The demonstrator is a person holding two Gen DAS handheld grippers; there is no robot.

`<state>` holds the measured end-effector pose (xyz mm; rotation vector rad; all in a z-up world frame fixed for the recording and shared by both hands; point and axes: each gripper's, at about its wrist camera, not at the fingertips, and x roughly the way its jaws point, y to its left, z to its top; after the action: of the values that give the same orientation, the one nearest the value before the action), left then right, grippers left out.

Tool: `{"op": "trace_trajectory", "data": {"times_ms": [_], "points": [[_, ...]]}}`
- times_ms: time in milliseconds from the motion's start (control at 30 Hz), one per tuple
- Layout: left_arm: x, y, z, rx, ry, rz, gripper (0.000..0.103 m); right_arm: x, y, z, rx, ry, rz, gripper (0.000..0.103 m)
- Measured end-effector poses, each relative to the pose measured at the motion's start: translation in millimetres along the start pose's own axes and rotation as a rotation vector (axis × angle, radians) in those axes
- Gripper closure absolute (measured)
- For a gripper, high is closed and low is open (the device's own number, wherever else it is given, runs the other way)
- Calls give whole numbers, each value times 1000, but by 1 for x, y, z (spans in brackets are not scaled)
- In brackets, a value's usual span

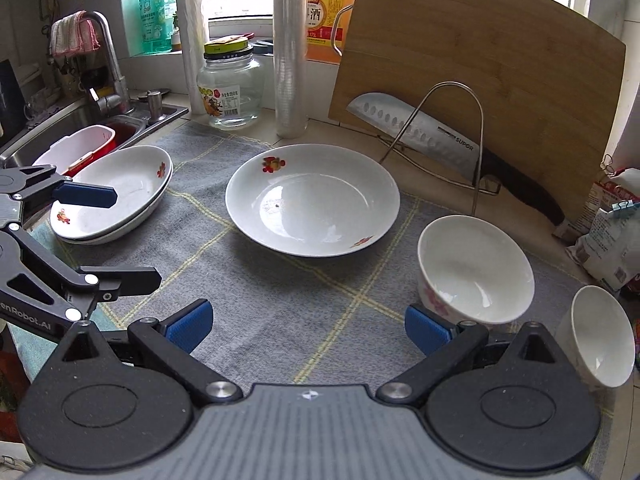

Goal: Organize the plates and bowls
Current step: 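Move the right gripper back to another fruit-decal plate on the towel, then close the right gripper on the fruit-decal plate's rim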

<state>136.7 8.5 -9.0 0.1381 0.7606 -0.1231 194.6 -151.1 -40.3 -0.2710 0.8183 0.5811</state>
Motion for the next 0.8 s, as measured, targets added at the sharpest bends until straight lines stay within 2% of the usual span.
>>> {"op": "trace_trajectory", "data": {"times_ms": [167,400,600,800], "points": [[21,-13,2,-13,30,26,1,-7,-17,-2,26,-9,-6,0],[59,-21,1,2,78,-16,1,-7,-30,-1,49,-14,9,0],[85,-13,-1,-14,113,-43,1,2,-32,9,57,20,8,0],[99,-6,6,15,88,-42,1,22,-29,28,30,57,2,0]]}}
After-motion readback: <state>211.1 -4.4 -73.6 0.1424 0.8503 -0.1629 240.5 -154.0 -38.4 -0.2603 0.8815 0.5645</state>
